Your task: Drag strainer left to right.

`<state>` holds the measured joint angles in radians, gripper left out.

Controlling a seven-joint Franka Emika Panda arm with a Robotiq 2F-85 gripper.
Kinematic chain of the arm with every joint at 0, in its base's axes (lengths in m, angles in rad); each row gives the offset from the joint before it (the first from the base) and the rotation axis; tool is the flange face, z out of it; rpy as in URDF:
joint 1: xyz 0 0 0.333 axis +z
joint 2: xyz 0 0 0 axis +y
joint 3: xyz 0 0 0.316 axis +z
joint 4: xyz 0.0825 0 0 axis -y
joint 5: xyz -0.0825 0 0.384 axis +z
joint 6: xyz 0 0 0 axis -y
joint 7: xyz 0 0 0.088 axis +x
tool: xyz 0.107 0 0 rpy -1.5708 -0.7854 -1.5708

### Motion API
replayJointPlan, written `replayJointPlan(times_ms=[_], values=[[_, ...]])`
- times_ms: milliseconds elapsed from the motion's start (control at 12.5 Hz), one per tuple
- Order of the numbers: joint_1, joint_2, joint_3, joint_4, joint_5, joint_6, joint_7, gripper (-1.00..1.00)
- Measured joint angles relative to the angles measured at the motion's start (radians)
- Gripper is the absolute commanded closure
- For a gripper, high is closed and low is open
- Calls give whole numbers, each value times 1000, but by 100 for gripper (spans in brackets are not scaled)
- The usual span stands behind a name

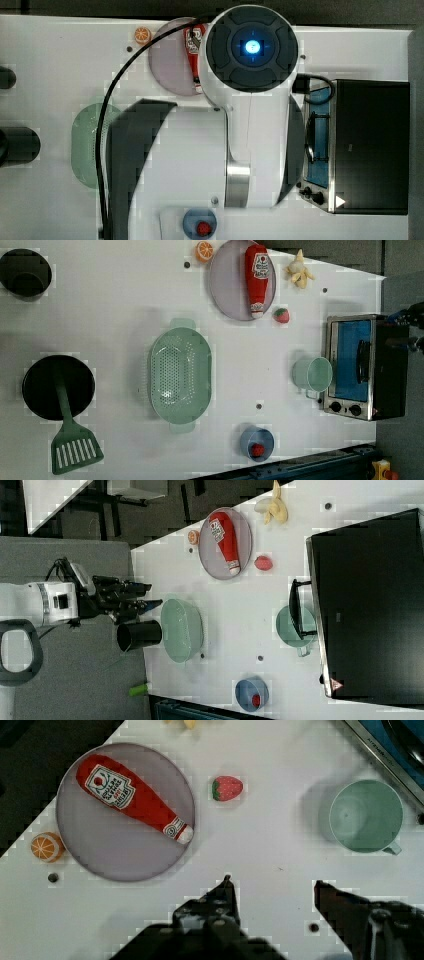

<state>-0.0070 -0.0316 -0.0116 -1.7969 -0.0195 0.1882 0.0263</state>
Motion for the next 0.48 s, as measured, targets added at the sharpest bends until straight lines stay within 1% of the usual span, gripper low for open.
replayJointPlan(times_ms=[80, 160, 240, 320, 400, 480], values=[[3, -93, -11, -105, -1, -89, 3, -46], [6, -206, -26, -200, -1, -168, 3, -67], [5, -312, -40, -268, -2, -189, 3, -89], [0, -403, -50, -303, -8, -189, 3, -100], [-1, -469, -58, -303, -16, -180, 2, -100], [-6, -510, -57, -279, -20, -155, 4, -100]])
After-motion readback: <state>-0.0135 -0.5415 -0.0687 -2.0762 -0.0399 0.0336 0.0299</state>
